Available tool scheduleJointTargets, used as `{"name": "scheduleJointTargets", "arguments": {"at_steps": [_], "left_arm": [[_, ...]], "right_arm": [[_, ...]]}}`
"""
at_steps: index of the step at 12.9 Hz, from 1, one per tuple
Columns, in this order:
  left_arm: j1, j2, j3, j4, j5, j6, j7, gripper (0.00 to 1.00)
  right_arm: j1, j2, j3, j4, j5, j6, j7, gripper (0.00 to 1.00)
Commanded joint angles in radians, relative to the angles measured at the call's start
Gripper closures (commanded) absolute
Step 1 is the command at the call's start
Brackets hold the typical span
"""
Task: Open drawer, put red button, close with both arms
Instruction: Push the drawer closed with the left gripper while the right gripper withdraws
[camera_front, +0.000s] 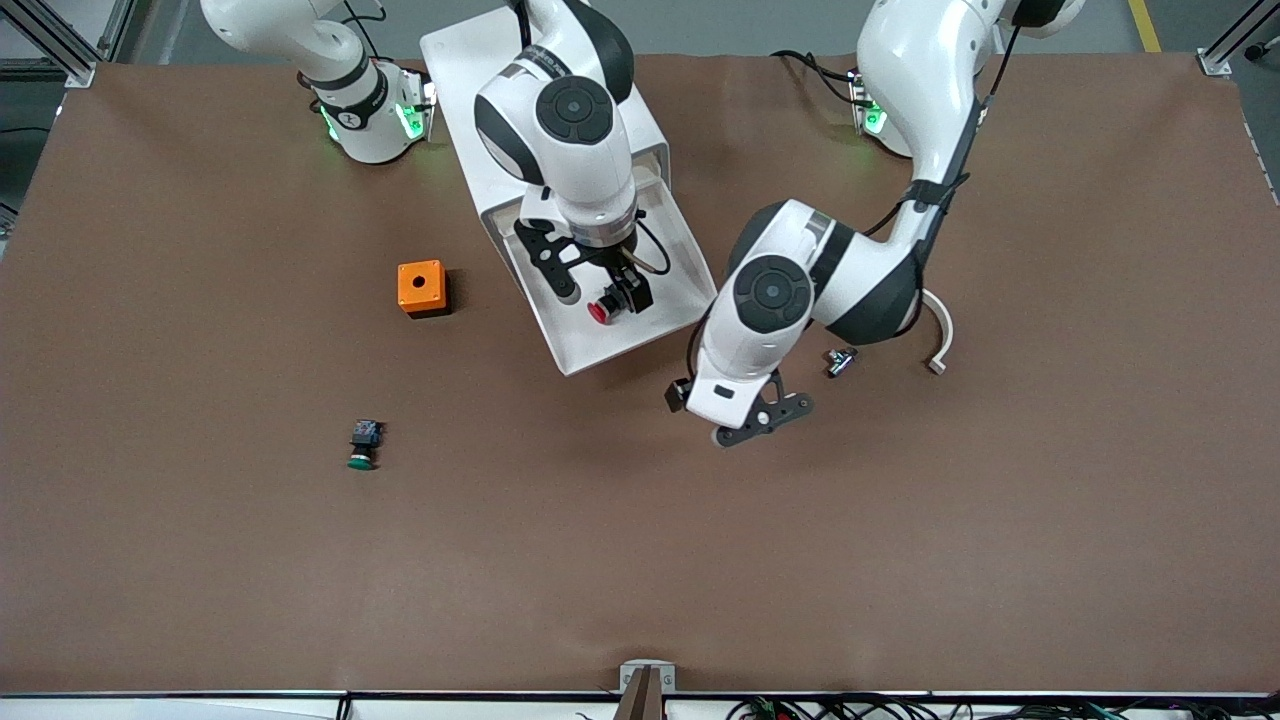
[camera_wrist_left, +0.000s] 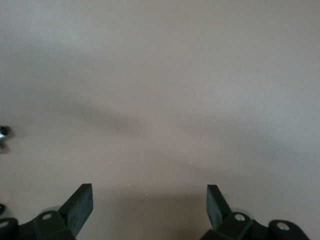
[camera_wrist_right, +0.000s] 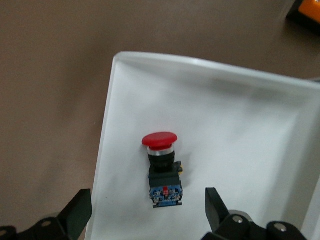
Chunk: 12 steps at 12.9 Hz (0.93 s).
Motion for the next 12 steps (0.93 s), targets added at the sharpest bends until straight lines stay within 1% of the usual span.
{"name": "scheduleJointTargets", "arguments": {"at_steps": [1,2,4,6,8,10,12], "left_arm": [[-0.05,0.016,-0.002,-0.01,0.012,0.033,0.01,0.0],[-0.068,0.026,-0.012,-0.012,0.006,0.035,-0.001,0.0],[-0.07,0.026,-0.066,-0.047,0.006,0.036,-0.004,0.0],[-0.071,0.023,-0.104,-0.081,0.006,0.036,-0.018,0.0],[-0.07,0.018,-0.153,-0.087,0.004,0.035,-0.09,0.0],[-0.07,0.018,-0.196,-0.087,-0.014,0.035,-0.156,0.0],[-0.071,0.021,-0.247,-0.089,-0.017,0.035,-0.223,0.0]], "right_arm": [[-0.092,-0.018,0.002,0.038,-0.011,-0.1,-0.335,0.0],[-0.138,-0.041,0.002,0.038,-0.012,-0.14,-0.485,0.0],[-0.265,-0.087,0.002,0.038,-0.014,-0.191,-0.786,0.0],[-0.391,-0.125,0.002,0.036,-0.014,-0.234,-1.037,0.0],[-0.514,-0.162,0.002,0.036,-0.014,-0.269,-1.277,0.0],[-0.625,-0.188,0.002,0.035,-0.014,-0.298,-1.46,0.0],[-0.697,-0.213,0.002,0.035,-0.014,-0.321,-1.566,0.0]]}}
